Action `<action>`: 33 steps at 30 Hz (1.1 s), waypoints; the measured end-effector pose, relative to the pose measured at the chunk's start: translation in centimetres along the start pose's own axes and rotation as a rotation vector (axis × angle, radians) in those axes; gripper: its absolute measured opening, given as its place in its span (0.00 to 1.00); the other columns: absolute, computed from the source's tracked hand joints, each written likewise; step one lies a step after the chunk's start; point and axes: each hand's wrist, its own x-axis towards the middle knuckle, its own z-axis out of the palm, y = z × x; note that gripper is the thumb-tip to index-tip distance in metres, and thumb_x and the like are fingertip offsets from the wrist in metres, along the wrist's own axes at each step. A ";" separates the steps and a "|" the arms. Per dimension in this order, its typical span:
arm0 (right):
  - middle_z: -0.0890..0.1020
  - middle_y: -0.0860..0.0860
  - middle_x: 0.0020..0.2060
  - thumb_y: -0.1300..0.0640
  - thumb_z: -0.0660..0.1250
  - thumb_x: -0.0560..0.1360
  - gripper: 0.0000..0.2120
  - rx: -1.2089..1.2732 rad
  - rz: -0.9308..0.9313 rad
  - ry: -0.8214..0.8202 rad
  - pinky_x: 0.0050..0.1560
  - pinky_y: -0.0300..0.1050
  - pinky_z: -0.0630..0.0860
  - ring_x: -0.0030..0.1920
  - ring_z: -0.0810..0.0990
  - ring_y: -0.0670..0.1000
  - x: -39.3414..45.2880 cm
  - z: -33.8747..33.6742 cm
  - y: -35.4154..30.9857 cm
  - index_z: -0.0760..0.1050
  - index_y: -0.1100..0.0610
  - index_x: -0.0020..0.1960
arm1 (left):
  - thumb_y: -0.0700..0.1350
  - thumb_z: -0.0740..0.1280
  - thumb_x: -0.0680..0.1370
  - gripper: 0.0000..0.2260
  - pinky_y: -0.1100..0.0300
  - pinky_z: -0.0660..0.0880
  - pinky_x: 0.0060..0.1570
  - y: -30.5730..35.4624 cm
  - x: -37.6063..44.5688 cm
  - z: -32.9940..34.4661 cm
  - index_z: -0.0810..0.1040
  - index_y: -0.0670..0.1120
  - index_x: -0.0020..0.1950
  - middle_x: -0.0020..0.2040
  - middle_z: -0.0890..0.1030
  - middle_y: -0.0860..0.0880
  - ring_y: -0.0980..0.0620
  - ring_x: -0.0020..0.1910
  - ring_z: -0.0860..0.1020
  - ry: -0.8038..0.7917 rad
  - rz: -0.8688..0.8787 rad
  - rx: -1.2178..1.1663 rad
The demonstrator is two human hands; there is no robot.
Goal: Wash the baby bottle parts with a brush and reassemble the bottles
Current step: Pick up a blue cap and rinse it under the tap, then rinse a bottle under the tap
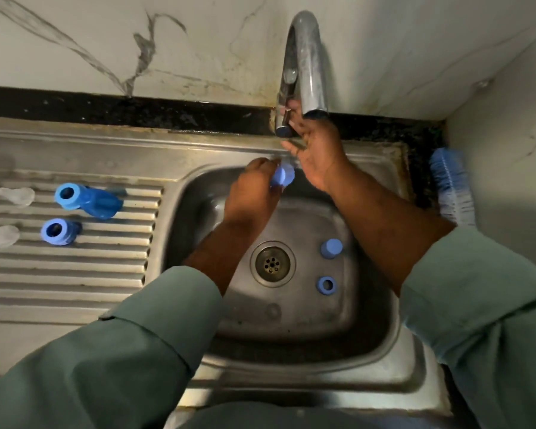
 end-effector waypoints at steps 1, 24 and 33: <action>0.82 0.50 0.51 0.58 0.62 0.78 0.08 -0.023 0.002 0.060 0.48 0.44 0.77 0.52 0.80 0.46 -0.7 -0.8 0.7 0.75 0.52 0.55 | 0.42 0.68 0.78 0.21 0.54 0.72 0.62 0.3 0.0 -0.4 0.73 0.46 0.71 0.66 0.76 0.45 0.46 0.62 0.76 0.032 0.009 0.006; 0.83 0.59 0.49 0.60 0.63 0.78 0.10 -1.384 -0.265 -0.091 0.51 0.42 0.67 0.53 0.80 0.57 -15.9 0.5 6.3 0.82 0.63 0.50 | 0.48 0.69 0.75 0.15 0.55 0.70 0.56 -1.7 -12.7 -8.7 0.79 0.48 0.62 0.61 0.79 0.46 0.44 0.60 0.77 -0.219 0.058 0.264; 0.83 0.56 0.48 0.60 0.65 0.77 0.08 -1.252 -0.230 -0.038 0.54 0.44 0.69 0.51 0.79 0.54 -18.9 5.0 9.5 0.82 0.63 0.49 | 0.54 0.63 0.70 0.24 0.49 0.75 0.54 -7.7 -15.3 -15.5 0.80 0.47 0.63 0.55 0.81 0.43 0.39 0.53 0.79 -0.072 0.001 0.220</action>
